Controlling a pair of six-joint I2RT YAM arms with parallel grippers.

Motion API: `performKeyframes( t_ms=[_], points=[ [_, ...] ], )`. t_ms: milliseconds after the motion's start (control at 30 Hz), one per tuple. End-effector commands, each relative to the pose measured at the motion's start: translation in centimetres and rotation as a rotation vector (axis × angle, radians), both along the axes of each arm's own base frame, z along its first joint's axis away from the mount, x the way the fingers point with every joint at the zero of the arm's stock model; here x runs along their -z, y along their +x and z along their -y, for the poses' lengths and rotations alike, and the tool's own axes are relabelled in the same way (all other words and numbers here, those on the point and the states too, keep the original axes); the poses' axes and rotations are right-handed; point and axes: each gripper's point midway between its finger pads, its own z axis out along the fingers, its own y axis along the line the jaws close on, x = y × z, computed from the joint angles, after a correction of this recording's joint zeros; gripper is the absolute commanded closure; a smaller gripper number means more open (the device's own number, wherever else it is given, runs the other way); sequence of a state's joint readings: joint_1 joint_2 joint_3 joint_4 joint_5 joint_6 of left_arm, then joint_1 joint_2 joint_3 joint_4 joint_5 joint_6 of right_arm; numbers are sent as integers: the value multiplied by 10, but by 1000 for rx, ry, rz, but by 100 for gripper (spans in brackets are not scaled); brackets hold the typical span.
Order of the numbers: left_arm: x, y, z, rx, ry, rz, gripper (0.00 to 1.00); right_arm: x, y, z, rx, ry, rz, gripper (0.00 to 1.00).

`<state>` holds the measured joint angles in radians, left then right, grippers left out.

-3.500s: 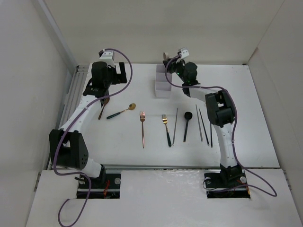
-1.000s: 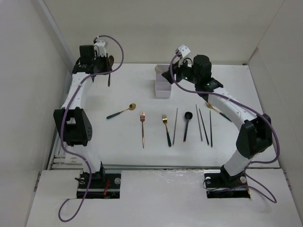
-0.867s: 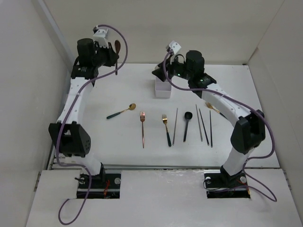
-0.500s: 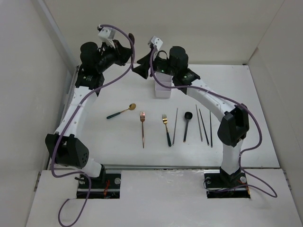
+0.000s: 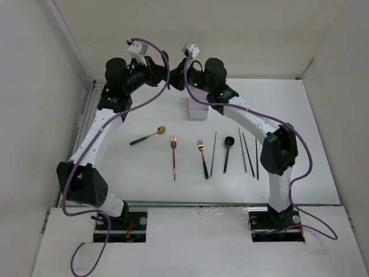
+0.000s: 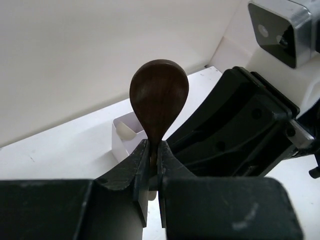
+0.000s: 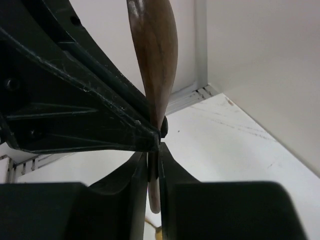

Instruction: Sort the eating utensils into containers

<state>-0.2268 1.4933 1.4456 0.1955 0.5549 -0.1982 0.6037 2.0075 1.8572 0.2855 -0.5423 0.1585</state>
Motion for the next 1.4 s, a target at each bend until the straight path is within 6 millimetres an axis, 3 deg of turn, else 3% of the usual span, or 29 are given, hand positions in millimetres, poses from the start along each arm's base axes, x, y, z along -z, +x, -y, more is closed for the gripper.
performKeyframes(
  t_ms=[0, 33, 100, 133, 167, 200, 233, 267, 300, 333, 400, 467, 567, 633, 667, 733, 800, 1000, 1167, 1367],
  points=[
    [-39, -19, 0, 28, -20, 125, 100, -45, 0, 1, 7, 99, 102, 91],
    [-37, -21, 5, 45, -8, 125, 100, -51, 0, 2, 7, 115, 124, 99],
    [-31, -21, 4, 45, 12, 114, 98, -48, 0, 1, 7, 118, 129, 100],
    [-26, -21, 4, 45, 14, 105, 55, -46, 3, 8, 19, 118, 130, 100],
    [-24, -21, 4, 44, 28, 103, 28, -48, 1, 10, 19, 124, 139, 100],
    [-21, -20, 3, 44, 47, 107, 0, -44, 12, 19, 54, 122, 133, 100],
    [-16, -18, 1, 30, 57, 105, 0, -44, 26, 36, 108, 126, 133, 100],
    [-14, -16, -1, 14, 66, 100, 0, -26, 37, 47, 142, 106, 102, 100],
    [-9, -12, -5, -11, 75, 95, 0, -23, 45, 59, 172, 110, 90, 100],
    [-9, -5, -13, -76, 76, 92, 0, -18, 62, 83, 220, 109, 94, 100],
    [4, 1, -24, -144, 93, 70, 0, 15, 84, 107, 278, 84, 55, 100],
    [16, 8, -34, -207, 132, 60, 0, 32, 107, 137, 337, 79, 51, 100],
    [32, 14, -49, -272, 169, 28, 0, 52, 130, 160, 385, 85, 67, 100],
    [42, 14, -51, -281, 189, 7, 0, 67, 140, 164, 395, 83, 81, 100],
    [56, 15, -54, -291, 213, -23, 0, 68, 142, 163, 395, 93, 101, 100],
    [64, 18, -58, -313, 233, -42, 0, 73, 148, 165, 384, 89, 122, 100],
    [69, 19, -64, -347, 247, -66, 0, 97, 154, 164, 385, 71, 88, 100],
    [80, 23, -70, -384, 259, -83, 0, 117, 161, 158, 362, 74, 103, 100],
    [80, 23, -70, -384, 259, -83, 0, 109, 166, 156, 384, 102, 141, 100],
    [83, 27, -75, -402, 260, -85, 0, 125, 177, 159, 424, 91, 121, 100]
  ],
)
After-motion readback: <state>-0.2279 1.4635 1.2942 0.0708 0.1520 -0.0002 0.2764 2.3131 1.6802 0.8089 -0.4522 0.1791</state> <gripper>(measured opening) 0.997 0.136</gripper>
